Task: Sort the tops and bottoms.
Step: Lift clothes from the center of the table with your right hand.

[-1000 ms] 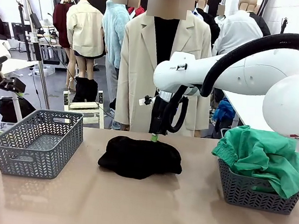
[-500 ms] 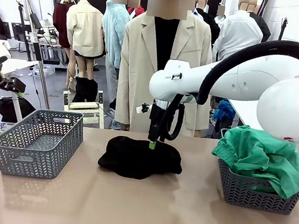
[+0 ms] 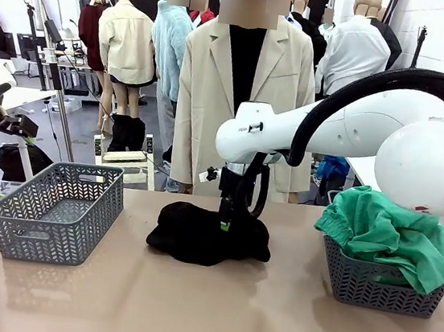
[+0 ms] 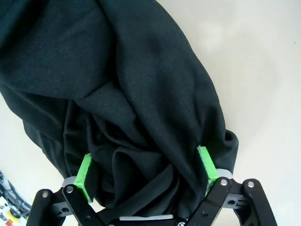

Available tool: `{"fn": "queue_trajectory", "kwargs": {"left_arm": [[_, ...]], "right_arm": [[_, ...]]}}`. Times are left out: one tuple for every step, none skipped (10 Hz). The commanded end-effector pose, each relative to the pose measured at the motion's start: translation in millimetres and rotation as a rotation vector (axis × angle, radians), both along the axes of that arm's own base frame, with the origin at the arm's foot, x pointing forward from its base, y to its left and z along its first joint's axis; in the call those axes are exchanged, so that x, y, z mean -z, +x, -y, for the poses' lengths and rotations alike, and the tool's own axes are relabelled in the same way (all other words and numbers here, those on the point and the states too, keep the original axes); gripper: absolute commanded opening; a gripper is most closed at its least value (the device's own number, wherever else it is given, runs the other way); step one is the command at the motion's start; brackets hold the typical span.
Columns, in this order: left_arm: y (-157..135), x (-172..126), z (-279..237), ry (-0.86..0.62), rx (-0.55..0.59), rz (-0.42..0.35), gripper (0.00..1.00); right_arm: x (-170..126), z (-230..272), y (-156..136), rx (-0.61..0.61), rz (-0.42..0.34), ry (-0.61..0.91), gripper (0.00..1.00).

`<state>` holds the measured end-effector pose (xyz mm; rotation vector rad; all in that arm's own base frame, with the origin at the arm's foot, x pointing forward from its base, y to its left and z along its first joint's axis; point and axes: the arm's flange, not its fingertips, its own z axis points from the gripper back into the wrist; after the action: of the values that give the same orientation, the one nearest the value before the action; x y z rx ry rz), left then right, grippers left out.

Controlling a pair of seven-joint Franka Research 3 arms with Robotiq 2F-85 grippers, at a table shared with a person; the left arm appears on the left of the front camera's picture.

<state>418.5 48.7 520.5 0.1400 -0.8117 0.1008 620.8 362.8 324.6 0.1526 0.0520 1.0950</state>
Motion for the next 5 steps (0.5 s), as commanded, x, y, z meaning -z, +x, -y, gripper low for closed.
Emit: {"fn": "queue_trajectory", "kwargs": {"left_arm": [[-1.5,0.2,1.9,-0.008,-0.022,0.000,1.00],[-1.5,0.2,1.9,-0.008,-0.022,0.000,1.00],[-1.5,0.2,1.9,-0.008,-0.022,0.000,1.00],[-1.5,0.2,1.9,-0.008,-0.022,0.000,1.00],[-1.5,0.2,1.9,-0.008,-0.022,0.000,1.00]], "right_arm": [[-0.2,-2.9,1.3,0.016,0.014,-0.024,0.87],[-2.2,-3.2,-1.0,0.009,0.021,-0.019,0.68],[-3.0,-4.5,-2.4,0.010,0.022,-0.021,0.49],[-3.2,-5.5,-3.4,0.006,0.023,-0.025,0.30],[-3.5,-6.8,-4.4,0.006,0.026,-0.026,0.11]]}}
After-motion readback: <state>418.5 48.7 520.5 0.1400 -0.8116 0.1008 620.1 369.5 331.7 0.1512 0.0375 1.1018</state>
